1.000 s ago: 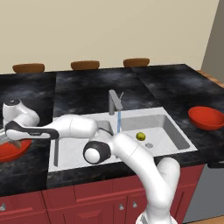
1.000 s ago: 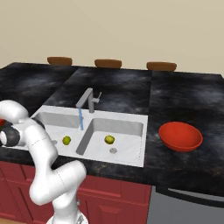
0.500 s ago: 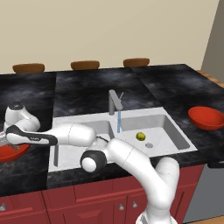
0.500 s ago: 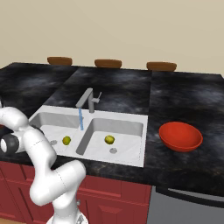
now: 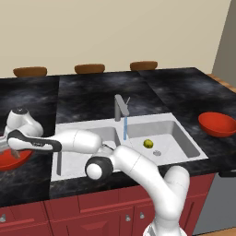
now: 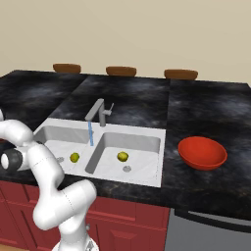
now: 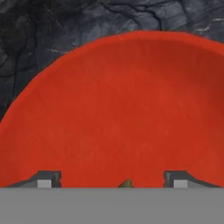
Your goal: Pick the pears from the sink and place them in one bowl. Place the mushroom in the other bowl. Then turn off the sink faucet.
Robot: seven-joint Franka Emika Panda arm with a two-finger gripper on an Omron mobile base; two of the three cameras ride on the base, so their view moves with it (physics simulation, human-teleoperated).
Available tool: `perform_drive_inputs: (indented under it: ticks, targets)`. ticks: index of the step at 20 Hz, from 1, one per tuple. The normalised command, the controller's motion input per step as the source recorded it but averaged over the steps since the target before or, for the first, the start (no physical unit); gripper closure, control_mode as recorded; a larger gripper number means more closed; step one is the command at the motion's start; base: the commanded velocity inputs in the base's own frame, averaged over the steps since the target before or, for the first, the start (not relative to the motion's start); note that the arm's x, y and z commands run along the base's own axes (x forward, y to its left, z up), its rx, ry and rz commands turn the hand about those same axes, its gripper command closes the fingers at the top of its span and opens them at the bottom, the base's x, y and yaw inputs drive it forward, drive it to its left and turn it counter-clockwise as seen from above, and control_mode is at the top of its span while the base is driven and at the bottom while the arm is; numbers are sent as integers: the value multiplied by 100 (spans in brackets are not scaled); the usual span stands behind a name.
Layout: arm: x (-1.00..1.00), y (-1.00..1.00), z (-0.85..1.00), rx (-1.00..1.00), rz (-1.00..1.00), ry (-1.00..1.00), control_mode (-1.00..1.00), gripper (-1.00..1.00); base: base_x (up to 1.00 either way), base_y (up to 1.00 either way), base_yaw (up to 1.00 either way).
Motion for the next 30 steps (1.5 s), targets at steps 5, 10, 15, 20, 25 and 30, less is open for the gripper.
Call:
perform_drive_inputs:
  ticks: [5, 10, 15, 20, 25, 30]
  targets:
    - [0, 15, 59, -10, 0, 2, -100, -100, 0, 0, 0]
    - [0, 5, 65, -11, 0, 0, -100, -100, 0, 0, 0]
    - [0, 0, 74, -6, 0, 0, -100, -100, 0, 0, 0]
    - [-1, -3, 85, -2, 0, -2, -100, -100, 0, 0, 0]
    - [-11, -1, 78, 0, 0, -3, -100, -100, 0, 0, 0]
    - [-14, 0, 91, -1, 0, -5, -100, -100, 0, 0, 0]
